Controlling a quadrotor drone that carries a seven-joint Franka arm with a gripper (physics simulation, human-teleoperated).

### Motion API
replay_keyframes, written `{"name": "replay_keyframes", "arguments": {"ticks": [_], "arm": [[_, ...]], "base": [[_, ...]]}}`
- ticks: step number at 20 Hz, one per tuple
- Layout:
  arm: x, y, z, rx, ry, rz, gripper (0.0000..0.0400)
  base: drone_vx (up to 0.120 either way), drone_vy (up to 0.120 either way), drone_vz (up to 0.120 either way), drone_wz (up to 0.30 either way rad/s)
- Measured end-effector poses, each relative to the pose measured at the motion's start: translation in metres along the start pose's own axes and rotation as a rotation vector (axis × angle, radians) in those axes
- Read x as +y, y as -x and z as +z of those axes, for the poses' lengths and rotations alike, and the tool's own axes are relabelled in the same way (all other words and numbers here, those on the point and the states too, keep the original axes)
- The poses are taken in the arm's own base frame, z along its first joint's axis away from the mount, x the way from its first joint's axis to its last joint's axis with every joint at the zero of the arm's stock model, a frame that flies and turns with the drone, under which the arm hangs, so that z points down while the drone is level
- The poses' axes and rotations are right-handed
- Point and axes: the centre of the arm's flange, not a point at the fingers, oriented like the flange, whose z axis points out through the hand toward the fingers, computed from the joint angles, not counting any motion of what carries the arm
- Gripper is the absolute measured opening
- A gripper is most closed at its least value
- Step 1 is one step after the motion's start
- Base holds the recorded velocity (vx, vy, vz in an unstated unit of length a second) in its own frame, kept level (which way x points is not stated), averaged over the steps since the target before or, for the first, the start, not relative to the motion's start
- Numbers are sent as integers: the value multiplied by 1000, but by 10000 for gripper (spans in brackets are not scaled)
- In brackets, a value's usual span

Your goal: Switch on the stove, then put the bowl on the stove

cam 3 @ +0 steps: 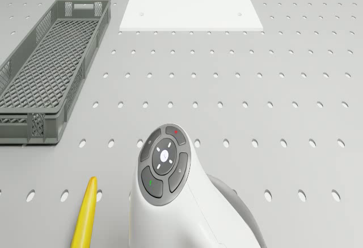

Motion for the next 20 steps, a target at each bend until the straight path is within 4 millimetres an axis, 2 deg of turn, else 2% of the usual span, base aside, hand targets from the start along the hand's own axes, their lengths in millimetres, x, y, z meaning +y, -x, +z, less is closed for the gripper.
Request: {"name": "replay_keyframes", "arguments": {"ticks": [8,19,20], "arm": [[-2,-6,16,0,0,0,400],[3,-14,22,0,0,0,400],[3,-13,22,0,0,0,354]], "base": [[0,0,0,0],[0,0,0,0],[0,0,0,0]]}}
